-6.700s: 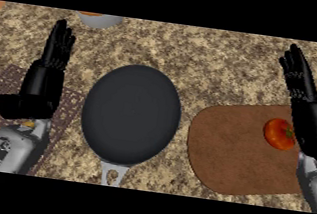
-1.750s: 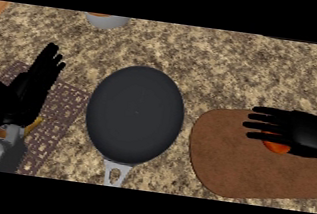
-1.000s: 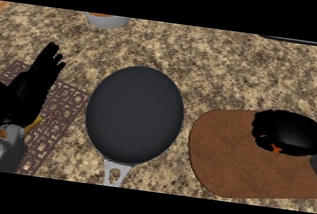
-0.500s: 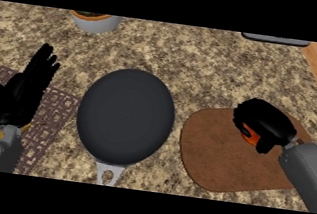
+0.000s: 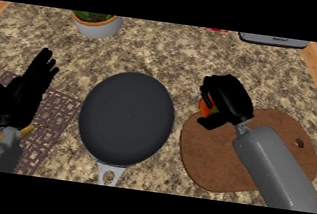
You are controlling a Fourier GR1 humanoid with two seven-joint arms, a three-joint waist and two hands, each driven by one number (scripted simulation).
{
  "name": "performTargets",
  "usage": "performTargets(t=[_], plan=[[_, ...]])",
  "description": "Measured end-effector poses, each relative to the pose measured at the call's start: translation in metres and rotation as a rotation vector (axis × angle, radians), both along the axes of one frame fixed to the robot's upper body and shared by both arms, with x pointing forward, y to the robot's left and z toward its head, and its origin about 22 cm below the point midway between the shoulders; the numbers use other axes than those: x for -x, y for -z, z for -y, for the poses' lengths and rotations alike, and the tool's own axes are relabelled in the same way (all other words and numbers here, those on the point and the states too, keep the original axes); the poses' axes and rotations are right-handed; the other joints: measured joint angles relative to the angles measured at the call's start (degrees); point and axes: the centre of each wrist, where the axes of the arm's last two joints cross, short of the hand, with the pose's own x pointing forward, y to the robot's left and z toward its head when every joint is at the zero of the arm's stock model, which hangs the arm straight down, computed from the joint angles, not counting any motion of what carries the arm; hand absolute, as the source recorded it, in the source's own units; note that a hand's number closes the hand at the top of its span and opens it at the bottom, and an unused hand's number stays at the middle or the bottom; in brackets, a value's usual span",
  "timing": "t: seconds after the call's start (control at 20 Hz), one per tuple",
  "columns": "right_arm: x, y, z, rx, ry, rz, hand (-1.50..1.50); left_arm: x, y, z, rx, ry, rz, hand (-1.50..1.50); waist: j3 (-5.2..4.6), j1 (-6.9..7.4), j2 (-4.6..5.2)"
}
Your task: Pick the tomato from the cutting board and place it in the pan
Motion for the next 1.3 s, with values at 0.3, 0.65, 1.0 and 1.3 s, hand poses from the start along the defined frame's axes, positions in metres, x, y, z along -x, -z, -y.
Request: performTargets(t=[0.3, 0.65, 1.0, 1.3], plan=[[0.004, -0.030, -0.083, -0.088, 0.177, 0.049, 1.50, -0.001, 0.000, 0.001, 0.001, 0.006, -0.004, 0.00, 0.34, 1.06, 0.12], [0.008, -0.085, -0.139, -0.106, 0.478, 0.129, 1.50, -0.004, -0.002, 0.008, 0.003, 0.045, 0.002, 0.00, 0.80, 3.13, 1.18], [0.030, -0.136, -0.182, -0.103, 0.657, 0.239, 1.50, -0.011, -0.008, 0.018, 0.014, 0.082, 0.031, 0.00, 1.22, 5.14, 2.82], [0.043, -0.133, -0.192, -0.081, 0.670, 0.266, 1.50, -0.012, -0.009, 0.021, 0.016, 0.082, 0.042, 0.00, 1.41, 5.05, 3.72]])
